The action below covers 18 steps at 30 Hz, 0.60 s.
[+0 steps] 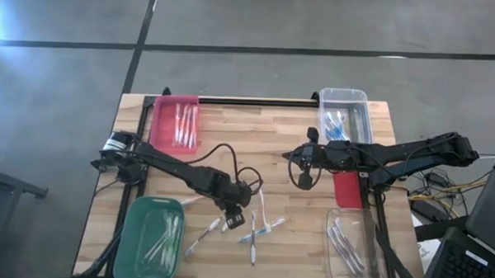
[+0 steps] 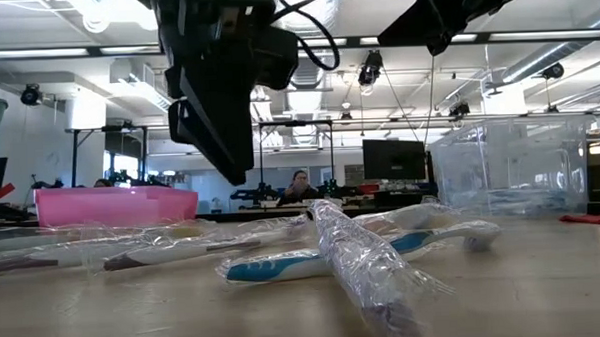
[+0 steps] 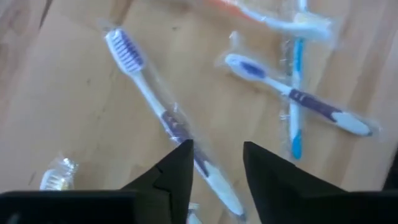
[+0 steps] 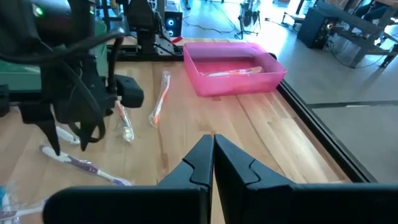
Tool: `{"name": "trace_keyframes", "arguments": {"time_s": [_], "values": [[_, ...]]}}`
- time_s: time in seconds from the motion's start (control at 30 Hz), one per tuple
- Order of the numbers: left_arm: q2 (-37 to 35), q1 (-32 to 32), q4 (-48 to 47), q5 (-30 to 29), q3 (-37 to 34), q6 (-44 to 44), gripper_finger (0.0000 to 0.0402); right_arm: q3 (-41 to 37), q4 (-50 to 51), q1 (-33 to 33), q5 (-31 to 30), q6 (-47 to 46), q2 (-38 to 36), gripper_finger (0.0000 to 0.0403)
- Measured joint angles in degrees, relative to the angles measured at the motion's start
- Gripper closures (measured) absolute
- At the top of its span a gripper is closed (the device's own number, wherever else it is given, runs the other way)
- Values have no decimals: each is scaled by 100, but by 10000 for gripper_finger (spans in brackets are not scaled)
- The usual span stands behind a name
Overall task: Pick & Place Toothbrushes
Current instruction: Put the violet toothbrush into the bottom transparent bin
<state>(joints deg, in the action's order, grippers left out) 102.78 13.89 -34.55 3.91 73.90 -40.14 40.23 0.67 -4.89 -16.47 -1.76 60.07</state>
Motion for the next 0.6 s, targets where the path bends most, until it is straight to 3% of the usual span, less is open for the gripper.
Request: {"name": "trace_keyframes", "arguments": {"time_s": [0.17,0.6], "values": [[4,-9,150,-13,-231,-20,237,0,0,0,0,0,0,394],[4,-7,1284,-27,-1083,-232,234,0,-2,0,0,-16,0,394]]}}
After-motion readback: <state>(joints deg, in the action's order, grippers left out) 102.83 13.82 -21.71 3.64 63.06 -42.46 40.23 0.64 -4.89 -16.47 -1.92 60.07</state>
